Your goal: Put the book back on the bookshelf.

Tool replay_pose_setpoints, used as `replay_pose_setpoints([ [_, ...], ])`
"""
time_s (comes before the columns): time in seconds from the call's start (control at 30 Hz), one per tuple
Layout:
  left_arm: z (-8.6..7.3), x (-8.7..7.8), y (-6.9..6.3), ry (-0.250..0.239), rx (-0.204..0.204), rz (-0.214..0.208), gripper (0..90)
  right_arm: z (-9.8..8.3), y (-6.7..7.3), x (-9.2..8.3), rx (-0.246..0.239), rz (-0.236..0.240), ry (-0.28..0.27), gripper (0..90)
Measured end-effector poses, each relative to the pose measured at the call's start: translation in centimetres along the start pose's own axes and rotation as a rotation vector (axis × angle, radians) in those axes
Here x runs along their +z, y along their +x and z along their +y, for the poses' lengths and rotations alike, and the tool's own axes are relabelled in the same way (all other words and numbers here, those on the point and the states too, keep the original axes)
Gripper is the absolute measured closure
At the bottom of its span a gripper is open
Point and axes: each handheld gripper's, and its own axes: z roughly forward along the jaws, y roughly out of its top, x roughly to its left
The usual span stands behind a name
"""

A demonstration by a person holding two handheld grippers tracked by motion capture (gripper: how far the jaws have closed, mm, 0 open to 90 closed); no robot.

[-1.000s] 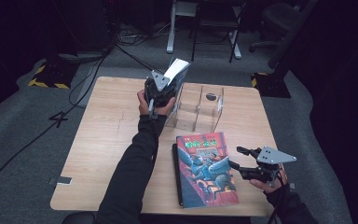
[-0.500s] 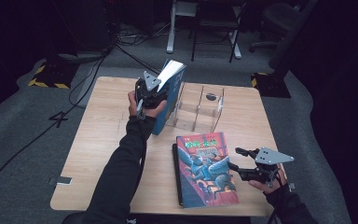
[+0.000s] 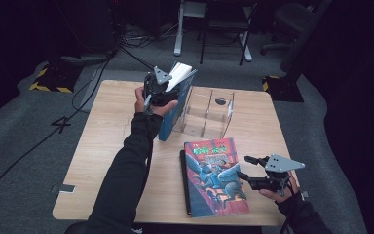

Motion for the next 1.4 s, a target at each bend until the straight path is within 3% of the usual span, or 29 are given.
replay_pose_setpoints([
  [0.13, 0.1, 0.0, -0.1, 0.016, 0.023, 0.005, 58.0, 0.0, 0.1, 0.0, -0.001, 0.006, 0.003, 36.5],
  [0.33, 0.3, 0.2, -0.6, 0.005, 0.027, 0.032, 59.5, 0.1, 0.2, 0.2, -0.004, 0.014, 0.01, 36.9],
  [0.6, 1.5, 1.4, -0.8, -0.021, -0.008, 0.062, 59.7, 0.1, 0.1, 0.0, -0.001, 0.013, 0.005, 37.1],
  [0.77, 2.4, 2.7, -1.6, -0.012, 0.038, 0.1, 59.6, 0.1, 0.1, -0.1, -0.004, 0.013, -0.003, 37.1],
  [0.87, 1.9, 3.5, -1.5, -0.01, -0.004, 0.092, 59.6, 0.1, 0.0, -0.2, -0.003, 0.013, -0.004, 37.1],
  [1.1, 1.5, 3.3, -1.3, -0.024, -0.026, 0.109, 59.4, 0.1, -0.1, -0.3, -0.005, 0.007, -0.01, 37.1],
  [1.27, 0.9, 2.1, -0.5, -0.016, -0.093, 0.163, 59.6, 0.1, 0.0, -0.3, -0.011, 0.008, -0.006, 36.8],
  [1.4, 0.3, 0.8, -0.1, -0.019, -0.112, 0.18, 59.5, 0.1, 0.0, -0.2, -0.01, 0.005, -0.003, 36.7],
])
